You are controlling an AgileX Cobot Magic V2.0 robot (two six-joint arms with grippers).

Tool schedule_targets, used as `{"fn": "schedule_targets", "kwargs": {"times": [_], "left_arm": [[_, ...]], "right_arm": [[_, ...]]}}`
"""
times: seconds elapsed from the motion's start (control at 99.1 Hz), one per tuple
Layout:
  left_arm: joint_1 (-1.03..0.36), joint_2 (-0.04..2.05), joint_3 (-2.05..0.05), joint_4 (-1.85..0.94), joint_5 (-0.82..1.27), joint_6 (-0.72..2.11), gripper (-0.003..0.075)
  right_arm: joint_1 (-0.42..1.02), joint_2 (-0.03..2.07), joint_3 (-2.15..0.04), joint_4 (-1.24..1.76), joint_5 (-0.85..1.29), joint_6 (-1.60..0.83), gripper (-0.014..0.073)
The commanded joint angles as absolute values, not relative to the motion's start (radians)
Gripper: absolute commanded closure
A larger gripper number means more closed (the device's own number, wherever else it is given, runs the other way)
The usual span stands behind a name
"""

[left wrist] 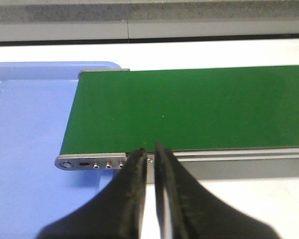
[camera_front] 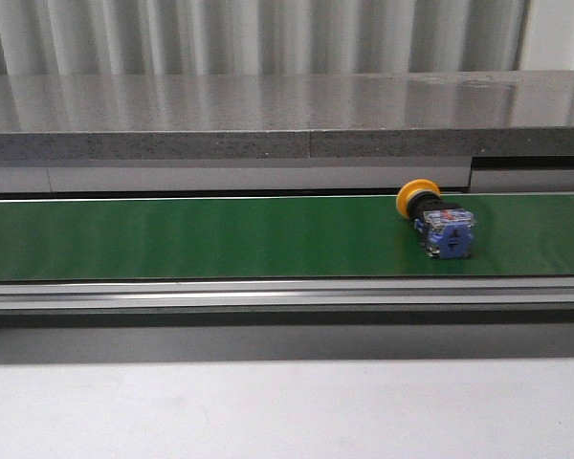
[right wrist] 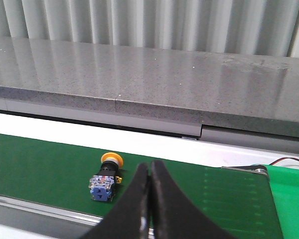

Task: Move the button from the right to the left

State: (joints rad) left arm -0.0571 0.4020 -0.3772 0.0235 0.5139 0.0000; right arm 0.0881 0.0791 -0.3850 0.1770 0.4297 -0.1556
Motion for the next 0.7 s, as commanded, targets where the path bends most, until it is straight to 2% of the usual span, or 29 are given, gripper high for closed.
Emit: {"fn": "schedule_targets", "kwargs": {"times": [0.0,0.081,0.151,0.272,0.525,0.686], "left_arm": [[-0.056,0.461,-0.430,0.013,0.443,0.000,0.0497],[-0.056,0.478,-0.430,0.013,0.403,0.000,0.0307],[-0.056,0.484,-0.426,0.013,0.355,0.000,0.0223],[-0.056,0.492,-0.424,0.013,0.286,0.000,0.0225],[-0.059,0.622,-0.590,0.012,0.438,0.030,0.0228],[-0.116,0.736,-0.722,-0.018,0.540,0.040,0.0226]], "right_arm": [[0.092,0.086,-0.406,0.188,0.348,-0.160,0.0659],[0.092,0.086,-0.406,0.188,0.348,-0.160,0.0659],[0.092,0.086,-0.406,0.188,0.348,-0.160,0.0659],[0.092,0.086,-0.406,0.188,0.348,-0.160,0.0659],[0.092,0.086,-0.406,0.188,0.348,-0.160,0.0659],[0.092,0.086,-0.406,0.188,0.348,-0.160,0.0659]]}}
